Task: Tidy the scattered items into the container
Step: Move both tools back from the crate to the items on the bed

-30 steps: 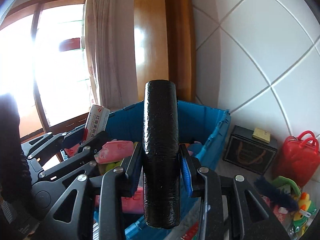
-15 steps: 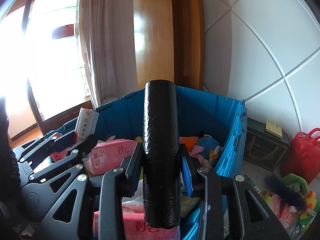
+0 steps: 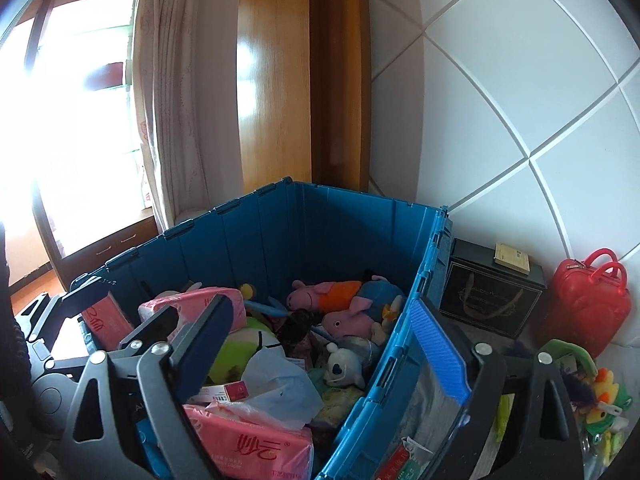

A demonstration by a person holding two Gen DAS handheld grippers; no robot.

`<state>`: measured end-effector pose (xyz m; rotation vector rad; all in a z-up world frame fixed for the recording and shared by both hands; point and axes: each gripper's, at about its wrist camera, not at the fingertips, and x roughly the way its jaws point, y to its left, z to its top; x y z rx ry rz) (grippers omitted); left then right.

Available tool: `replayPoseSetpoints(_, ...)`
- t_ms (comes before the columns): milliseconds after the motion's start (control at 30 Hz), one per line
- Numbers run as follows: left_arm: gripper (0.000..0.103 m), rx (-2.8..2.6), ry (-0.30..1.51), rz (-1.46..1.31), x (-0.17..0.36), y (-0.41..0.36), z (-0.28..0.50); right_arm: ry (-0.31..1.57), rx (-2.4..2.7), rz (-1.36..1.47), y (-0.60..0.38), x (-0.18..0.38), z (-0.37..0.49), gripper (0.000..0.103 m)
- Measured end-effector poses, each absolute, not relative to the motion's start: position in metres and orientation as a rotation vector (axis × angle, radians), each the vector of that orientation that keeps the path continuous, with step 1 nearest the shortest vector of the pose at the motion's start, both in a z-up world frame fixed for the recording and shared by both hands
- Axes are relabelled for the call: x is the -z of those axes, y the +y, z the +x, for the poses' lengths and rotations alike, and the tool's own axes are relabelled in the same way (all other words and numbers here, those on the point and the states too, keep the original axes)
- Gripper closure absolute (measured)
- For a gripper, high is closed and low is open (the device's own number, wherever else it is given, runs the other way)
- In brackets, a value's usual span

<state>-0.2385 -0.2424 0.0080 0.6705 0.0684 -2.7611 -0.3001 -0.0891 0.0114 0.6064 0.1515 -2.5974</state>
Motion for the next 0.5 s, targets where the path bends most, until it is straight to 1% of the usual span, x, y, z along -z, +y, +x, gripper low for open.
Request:
replayPoseSetpoints(267,0.015,2.765,0.082,0.658,-0.013,-0.232,-0.222,0.134,2.615,0.591,-0.071,-0.022,-0.270,0.004)
replayPoseSetpoints(500,0.014,2.817,0.070,0.643,-0.021,-0.192,-0.212,0.099,2.674,0.575,-0.026,-0.033,-0.248,0.004)
